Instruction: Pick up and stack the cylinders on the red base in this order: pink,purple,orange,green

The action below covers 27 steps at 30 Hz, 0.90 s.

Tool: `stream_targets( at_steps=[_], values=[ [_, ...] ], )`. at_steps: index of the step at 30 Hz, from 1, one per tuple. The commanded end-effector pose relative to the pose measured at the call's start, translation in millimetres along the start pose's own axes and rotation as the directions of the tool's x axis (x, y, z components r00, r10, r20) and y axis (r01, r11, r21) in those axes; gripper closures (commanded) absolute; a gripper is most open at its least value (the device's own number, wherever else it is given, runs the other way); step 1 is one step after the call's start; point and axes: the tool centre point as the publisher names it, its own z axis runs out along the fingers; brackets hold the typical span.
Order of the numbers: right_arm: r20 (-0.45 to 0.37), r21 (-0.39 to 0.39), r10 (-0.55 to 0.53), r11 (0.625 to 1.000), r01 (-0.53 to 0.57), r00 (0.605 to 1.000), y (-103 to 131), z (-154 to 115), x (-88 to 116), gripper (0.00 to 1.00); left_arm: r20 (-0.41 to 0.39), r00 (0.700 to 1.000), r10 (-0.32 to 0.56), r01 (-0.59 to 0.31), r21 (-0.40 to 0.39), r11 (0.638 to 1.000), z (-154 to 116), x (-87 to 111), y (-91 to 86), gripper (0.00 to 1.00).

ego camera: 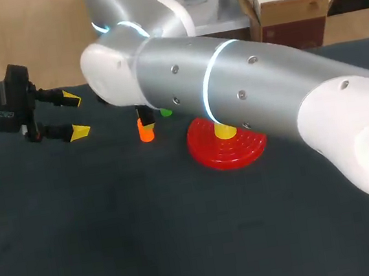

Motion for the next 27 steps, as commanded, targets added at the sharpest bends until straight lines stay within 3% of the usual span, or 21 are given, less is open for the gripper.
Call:
stream_targets(
  at_steps=[1, 11, 12, 13, 14, 17, 21, 27],
  values=[
    [-0.001, -0.374, -0.005, 0.927, 0.004, 1.0, -8.8, 0.6, -3.9, 0.58, 0.005, 1.0, 0.003, -0.003, -0.003, 1.0, -0.3, 1.5, -1.2, 0.0],
    [-0.002, -0.376, -0.012, 0.927, 0.01, 1.0, -8.3, 0.5, -4.0, 0.58, 0.005, 1.0, 0.003, -0.003, -0.003, 1.0, -0.3, 1.5, -1.2, 0.0],
    [-0.003, -0.374, -0.016, 0.928, 0.014, 1.0, -8.3, 0.3, -3.9, 0.64, 0.005, 1.0, 0.003, -0.003, -0.003, 1.0, -0.3, 1.5, -1.2, 0.0],
    [-0.008, -0.37, -0.02, 0.929, 0.015, 1.0, -7.7, -1.1, -3.8, 0.92, 0.005, 1.0, 0.003, -0.003, -0.003, 1.0, -0.3, 1.5, -1.2, 0.0],
    [-0.009, -0.368, -0.019, 0.93, 0.015, 1.0, -7.3, -2.9, -3.5, 1.0, 0.005, 1.0, 0.003, -0.003, -0.003, 1.0, -0.3, 1.5, -1.2, 0.0],
    [-0.009, -0.359, -0.032, 0.933, 0.027, 0.999, -5.6, -11.8, -3.5, 1.0, 0.005, 1.0, 0.003, -0.003, -0.003, 1.0, -0.3, 1.5, -1.2, 0.0],
    [-0.002, -0.32, -0.025, 0.947, 0.023, 1.0, -3.5, -36.5, 1.3, 1.0, 0.005, 1.0, 0.003, -0.003, -0.003, 1.0, -0.3, 1.5, -1.2, 0.0],
    [0.021, -0.229, 0.006, 0.973, -0.001, 1.0, 3.3, -115.9, 29.9, 1.0, 0.005, 1.0, 0.003, -0.003, -0.003, 1.0, -0.3, 1.5, -1.2, 0.0]
  ],
)
